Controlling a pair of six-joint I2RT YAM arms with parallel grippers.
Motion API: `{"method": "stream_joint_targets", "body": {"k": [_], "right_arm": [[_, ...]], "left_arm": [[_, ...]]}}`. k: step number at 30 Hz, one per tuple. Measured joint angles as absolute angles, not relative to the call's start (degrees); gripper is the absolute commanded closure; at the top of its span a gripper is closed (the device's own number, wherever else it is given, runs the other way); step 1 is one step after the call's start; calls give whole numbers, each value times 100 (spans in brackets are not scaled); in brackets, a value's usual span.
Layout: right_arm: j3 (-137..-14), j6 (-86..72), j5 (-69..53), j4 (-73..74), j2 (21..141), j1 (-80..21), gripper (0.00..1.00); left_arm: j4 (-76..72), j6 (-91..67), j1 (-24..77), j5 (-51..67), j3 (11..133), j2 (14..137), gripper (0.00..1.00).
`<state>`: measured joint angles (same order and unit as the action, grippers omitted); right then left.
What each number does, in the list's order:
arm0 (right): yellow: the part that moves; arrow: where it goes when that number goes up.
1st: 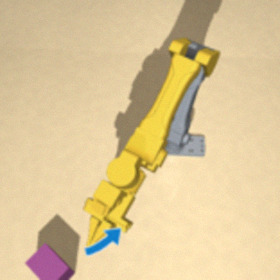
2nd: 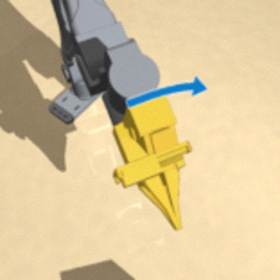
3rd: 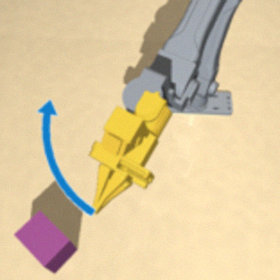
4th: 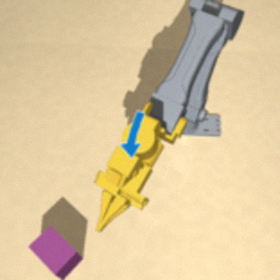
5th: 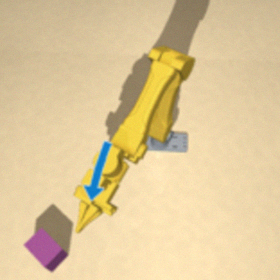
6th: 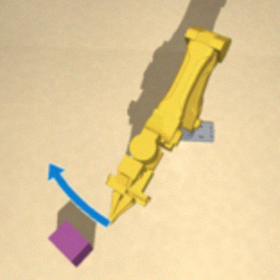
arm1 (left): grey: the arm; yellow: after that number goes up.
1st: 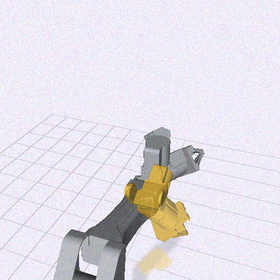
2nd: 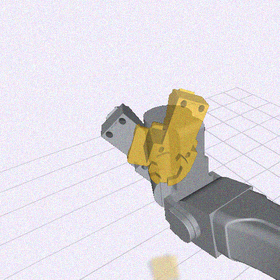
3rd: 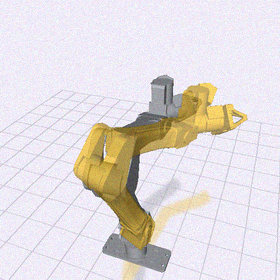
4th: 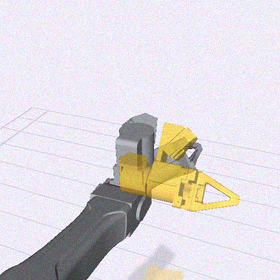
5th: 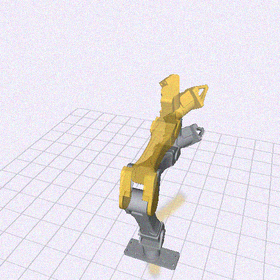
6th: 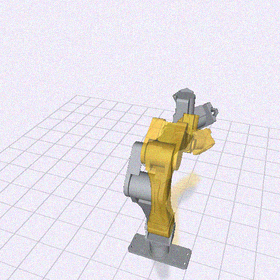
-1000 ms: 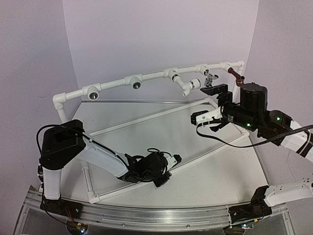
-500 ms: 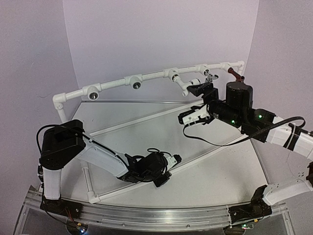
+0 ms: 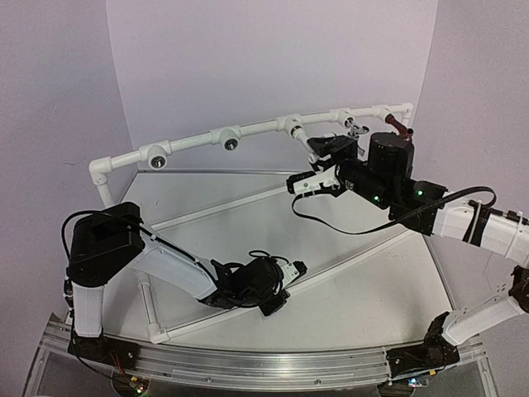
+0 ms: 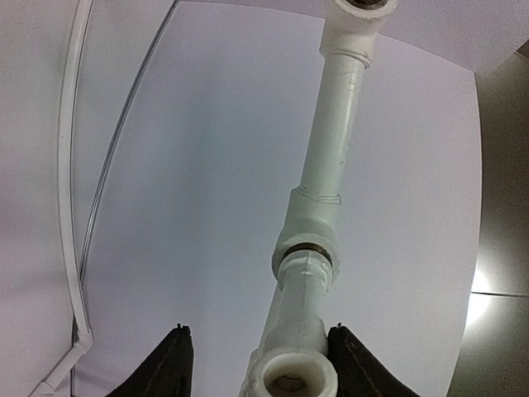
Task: Install the water faucets
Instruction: Screw the water faucet onto the adaptor.
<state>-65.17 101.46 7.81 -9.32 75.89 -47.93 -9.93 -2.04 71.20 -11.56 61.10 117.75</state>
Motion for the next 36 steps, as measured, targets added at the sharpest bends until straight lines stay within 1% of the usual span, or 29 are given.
{"method": "stream_joint_targets", "body": {"k": [3,10,14,18,24,29,36], "right_arm": [[-6509,10051,854,-1166,7641,-4794,53],[-6346,9779,998,-1827,7732,-4794,68],[-6237,9599,1042,-2141,7789,-4830,73],[-6160,9393,1196,-2354,7829,-4913,86],[-6160,8865,1736,-2684,8020,-5100,99],[-6408,7892,2487,-2842,8342,-5287,100],[-7031,5586,3639,-2398,8770,-5514,100]], "left_arm": [[-993,-204,7120,-1157,6110,11775,100],[-993,-204,7120,-1157,6110,11775,100],[-993,-204,7120,-1157,6110,11778,100],[-993,-204,7120,-1157,6110,11778,100],[-993,-204,7120,-1157,6110,11778,100],[-993,-204,7120,-1157,6110,11778,100],[-996,-207,7120,-1155,6110,11778,100]]}}
